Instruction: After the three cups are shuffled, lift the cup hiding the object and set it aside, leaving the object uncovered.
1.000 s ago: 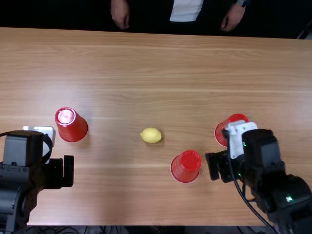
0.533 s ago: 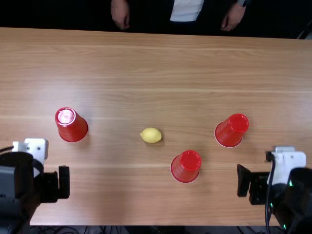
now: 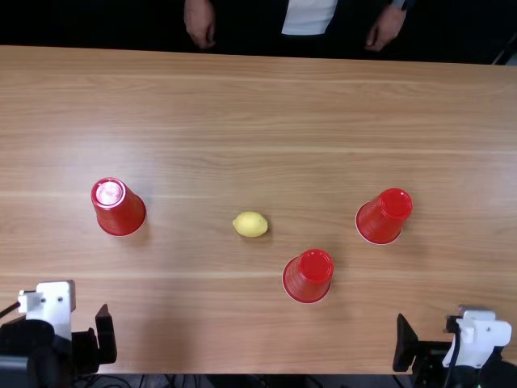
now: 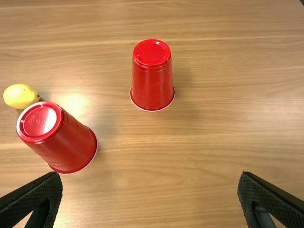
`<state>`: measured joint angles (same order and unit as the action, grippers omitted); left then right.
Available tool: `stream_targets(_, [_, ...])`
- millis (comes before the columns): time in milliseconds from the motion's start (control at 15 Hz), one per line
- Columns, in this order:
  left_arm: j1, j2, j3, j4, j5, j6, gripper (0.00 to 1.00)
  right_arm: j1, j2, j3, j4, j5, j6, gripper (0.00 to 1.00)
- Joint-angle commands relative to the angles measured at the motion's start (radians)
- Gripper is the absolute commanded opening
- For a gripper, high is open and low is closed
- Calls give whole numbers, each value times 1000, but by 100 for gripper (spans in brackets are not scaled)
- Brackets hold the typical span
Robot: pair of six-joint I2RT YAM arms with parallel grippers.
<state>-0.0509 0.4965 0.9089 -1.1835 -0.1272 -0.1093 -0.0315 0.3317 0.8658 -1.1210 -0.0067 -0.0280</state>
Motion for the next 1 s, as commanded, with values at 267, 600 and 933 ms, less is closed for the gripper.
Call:
stream_targets(267, [26, -328, -304, 202, -9, -18, 100, -15, -332, -194, 34, 9, -3, 100])
stream_targets(600, [23, -496, -458, 236, 0, -7, 100, -16, -332, -229, 93, 10, -7, 100])
stream_targets(933, [14, -496, -564, 666, 2, -3, 100, -18, -332, -338, 542, 9, -3, 100])
